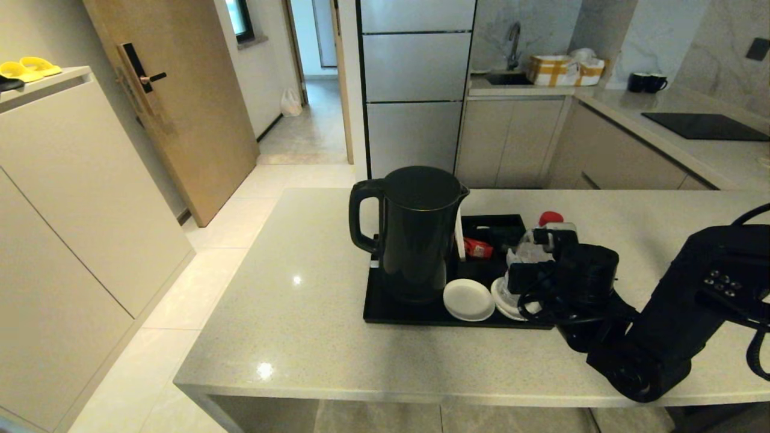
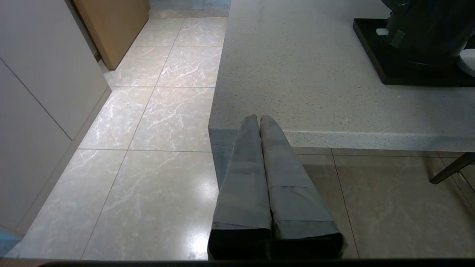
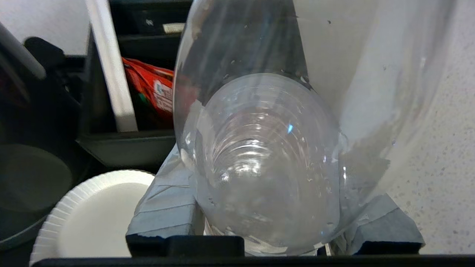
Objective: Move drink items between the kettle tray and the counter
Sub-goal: Return the bottled water to its original position
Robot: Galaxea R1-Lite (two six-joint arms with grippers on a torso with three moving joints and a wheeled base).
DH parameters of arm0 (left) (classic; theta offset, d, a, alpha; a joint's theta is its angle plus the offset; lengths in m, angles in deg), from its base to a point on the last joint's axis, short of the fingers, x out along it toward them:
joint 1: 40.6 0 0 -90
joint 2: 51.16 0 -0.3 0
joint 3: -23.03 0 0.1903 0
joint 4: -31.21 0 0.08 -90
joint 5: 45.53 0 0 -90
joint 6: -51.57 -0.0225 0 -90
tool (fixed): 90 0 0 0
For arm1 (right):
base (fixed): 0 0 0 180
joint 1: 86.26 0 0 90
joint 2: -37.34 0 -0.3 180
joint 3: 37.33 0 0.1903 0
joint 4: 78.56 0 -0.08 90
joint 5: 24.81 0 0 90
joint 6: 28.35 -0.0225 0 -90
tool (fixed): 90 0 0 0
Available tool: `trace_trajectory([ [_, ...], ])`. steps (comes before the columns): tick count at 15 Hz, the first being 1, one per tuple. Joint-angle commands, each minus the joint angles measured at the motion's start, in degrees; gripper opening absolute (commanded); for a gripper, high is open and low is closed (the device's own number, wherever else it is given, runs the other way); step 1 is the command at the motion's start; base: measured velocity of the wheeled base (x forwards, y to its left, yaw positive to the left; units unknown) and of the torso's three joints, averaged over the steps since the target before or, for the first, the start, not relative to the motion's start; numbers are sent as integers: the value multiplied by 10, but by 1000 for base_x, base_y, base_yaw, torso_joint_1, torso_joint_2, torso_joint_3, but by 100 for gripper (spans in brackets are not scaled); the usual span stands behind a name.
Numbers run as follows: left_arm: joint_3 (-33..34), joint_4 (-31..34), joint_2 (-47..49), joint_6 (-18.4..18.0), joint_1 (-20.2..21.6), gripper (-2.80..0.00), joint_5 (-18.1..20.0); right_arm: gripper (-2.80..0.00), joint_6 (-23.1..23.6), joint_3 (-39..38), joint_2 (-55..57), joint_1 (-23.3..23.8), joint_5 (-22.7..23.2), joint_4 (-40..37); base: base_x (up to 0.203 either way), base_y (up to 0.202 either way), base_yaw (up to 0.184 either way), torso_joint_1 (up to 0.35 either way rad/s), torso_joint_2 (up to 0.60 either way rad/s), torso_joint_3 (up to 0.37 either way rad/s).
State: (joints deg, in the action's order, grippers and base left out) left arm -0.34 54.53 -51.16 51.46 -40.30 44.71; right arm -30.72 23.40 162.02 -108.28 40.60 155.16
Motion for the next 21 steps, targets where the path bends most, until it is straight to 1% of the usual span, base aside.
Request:
trace_trajectory([
  [1, 1, 0, 0, 0, 0, -280, 0, -280, -1, 0, 11, 0, 0, 5, 0, 0, 0, 0, 0, 0],
  [7, 1, 0, 0, 0, 0, -280, 0, -280, -2, 3, 19, 0, -3, 3, 0, 0, 0, 0, 0, 0],
  [8, 1, 0, 0, 0, 0, -280, 0, -73, -1, 4, 21, 0, -4, 2, 0, 0, 0, 0, 0, 0],
  [9, 1, 0, 0, 0, 0, -280, 0, 0, -2, 2, 20, 0, -4, 4, 0, 0, 0, 0, 0, 0],
  [14, 1, 0, 0, 0, 0, -280, 0, 0, -4, -6, 7, 0, 5, 6, 0, 0, 0, 0, 0, 0],
  [18, 1, 0, 0, 0, 0, -280, 0, 0, -5, -24, -14, 0, 30, 23, 0, 0, 0, 0, 0, 0],
  [21, 0, 0, 0, 0, 0, -280, 0, 0, -6, -36, -23, 0, 34, 23, 0, 0, 0, 0, 0, 0],
])
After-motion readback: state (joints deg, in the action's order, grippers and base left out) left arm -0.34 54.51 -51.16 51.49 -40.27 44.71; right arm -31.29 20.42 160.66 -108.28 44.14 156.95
